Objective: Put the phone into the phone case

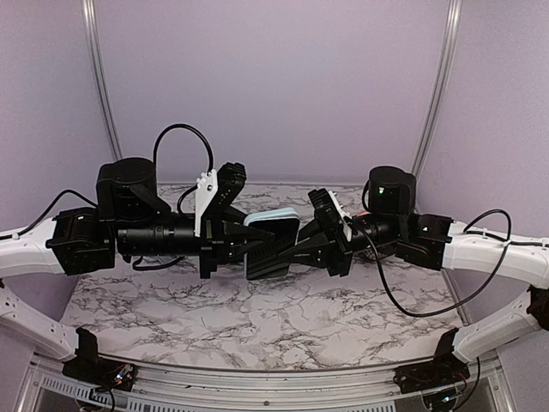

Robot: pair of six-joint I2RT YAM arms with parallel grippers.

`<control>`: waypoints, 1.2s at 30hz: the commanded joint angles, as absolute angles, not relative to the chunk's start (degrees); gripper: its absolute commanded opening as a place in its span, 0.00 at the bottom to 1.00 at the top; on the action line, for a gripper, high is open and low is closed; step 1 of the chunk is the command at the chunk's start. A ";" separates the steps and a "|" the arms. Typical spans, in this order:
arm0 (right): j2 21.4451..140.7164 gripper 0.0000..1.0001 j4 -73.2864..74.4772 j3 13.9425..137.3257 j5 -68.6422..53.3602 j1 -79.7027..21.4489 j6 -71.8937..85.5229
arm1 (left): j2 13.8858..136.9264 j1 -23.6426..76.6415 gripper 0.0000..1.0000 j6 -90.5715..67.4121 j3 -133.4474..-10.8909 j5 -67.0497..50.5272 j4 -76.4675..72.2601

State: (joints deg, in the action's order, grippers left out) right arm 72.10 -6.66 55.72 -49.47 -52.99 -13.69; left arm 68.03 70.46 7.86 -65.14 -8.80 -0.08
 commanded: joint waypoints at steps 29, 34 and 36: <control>67.60 0.00 5.65 63.22 -49.21 -53.53 -18.79 | 69.90 73.08 0.00 12.03 -65.86 -7.23 -3.53; 65.13 0.00 0.69 60.58 -49.46 -53.53 -16.71 | 69.10 73.11 0.00 11.74 -65.01 -6.72 -3.38; 64.30 0.00 -1.94 60.13 -49.64 -53.54 -15.50 | 68.48 73.12 0.00 12.00 -64.60 -5.68 -3.31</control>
